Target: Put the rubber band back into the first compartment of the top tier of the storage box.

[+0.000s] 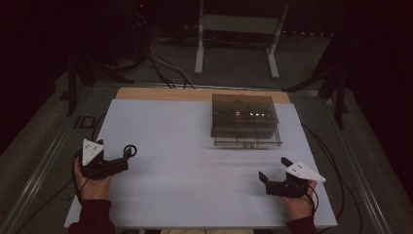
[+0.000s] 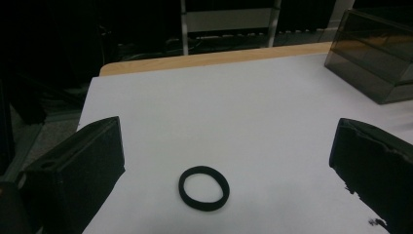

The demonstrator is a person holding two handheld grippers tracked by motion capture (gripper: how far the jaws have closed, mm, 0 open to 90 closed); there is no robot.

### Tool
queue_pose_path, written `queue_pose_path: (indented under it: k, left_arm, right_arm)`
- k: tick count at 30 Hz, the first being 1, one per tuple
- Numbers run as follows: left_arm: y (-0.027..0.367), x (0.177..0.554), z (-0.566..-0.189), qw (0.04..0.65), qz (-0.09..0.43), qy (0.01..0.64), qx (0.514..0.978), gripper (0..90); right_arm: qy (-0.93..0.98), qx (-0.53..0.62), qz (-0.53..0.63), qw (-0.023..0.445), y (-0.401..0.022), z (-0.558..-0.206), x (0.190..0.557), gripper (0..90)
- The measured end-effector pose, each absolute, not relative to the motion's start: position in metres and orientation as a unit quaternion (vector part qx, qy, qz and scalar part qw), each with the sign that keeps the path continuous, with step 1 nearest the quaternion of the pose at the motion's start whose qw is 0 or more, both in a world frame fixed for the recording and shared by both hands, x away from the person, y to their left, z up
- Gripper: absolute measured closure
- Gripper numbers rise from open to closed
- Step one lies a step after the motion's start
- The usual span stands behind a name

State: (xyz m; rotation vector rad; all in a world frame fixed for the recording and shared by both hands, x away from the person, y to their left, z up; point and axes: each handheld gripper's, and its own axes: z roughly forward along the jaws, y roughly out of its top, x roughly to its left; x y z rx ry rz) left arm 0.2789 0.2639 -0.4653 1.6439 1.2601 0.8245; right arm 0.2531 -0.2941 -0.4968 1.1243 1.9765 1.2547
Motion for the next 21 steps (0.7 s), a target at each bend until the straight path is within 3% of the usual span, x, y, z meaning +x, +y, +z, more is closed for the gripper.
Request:
queue_pose_path:
  k: [21]
  left_arm:
    - [0.275, 0.327, -0.493, 0.422, 0.309, 0.533, 0.665, 0.6]
  right_arm:
    - [0.732, 0.415, 0.468, 0.27, -0.294, -0.495, 0.251, 0.0]
